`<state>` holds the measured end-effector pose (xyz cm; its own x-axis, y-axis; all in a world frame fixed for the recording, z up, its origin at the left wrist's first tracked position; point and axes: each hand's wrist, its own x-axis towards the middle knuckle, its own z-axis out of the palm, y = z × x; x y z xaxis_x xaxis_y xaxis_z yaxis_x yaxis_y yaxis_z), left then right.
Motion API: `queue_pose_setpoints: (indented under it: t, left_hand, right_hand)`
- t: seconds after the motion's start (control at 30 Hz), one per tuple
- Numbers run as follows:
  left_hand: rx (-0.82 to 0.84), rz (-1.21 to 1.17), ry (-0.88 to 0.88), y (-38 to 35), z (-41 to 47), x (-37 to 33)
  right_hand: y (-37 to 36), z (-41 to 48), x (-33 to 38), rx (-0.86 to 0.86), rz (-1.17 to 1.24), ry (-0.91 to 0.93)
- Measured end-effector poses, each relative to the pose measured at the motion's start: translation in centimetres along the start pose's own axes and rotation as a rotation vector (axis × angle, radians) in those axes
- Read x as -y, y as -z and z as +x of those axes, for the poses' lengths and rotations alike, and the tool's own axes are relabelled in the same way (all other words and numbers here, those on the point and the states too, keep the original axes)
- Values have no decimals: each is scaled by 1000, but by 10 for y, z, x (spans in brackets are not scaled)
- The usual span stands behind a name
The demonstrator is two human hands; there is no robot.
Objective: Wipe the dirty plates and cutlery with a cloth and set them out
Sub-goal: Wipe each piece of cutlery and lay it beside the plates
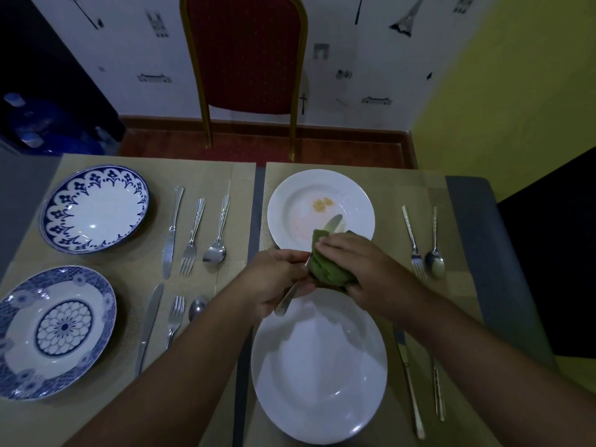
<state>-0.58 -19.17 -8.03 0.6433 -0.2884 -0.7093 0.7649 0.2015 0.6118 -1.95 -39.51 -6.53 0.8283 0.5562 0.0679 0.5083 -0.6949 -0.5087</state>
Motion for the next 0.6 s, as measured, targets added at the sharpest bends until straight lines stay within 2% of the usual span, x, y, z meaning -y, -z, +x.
queue_pose_setpoints:
  t: [0.07, 0.2, 0.3, 0.37, 0.53, 0.6]
  left_hand:
    - [24, 32, -16, 4, -4, -2]
    - [5, 142, -30, 7, -8, -3]
    - [-2, 112, -50, 3, -8, 1]
    - [14, 115, -52, 6, -8, 3]
    - [58, 53, 10, 16, -13, 7]
    - [33, 14, 17, 16, -13, 6]
  right_hand:
    - [-2, 1, -4, 45, 2, 3]
    - [2, 4, -16, -4, 41, -142]
    - [-8, -4, -2, 62, 7, 8]
    - [-11, -7, 2, 75, 21, 44]
    - [9, 8, -25, -70, 32, -257]
    - [14, 8, -28, -121, 18, -313]
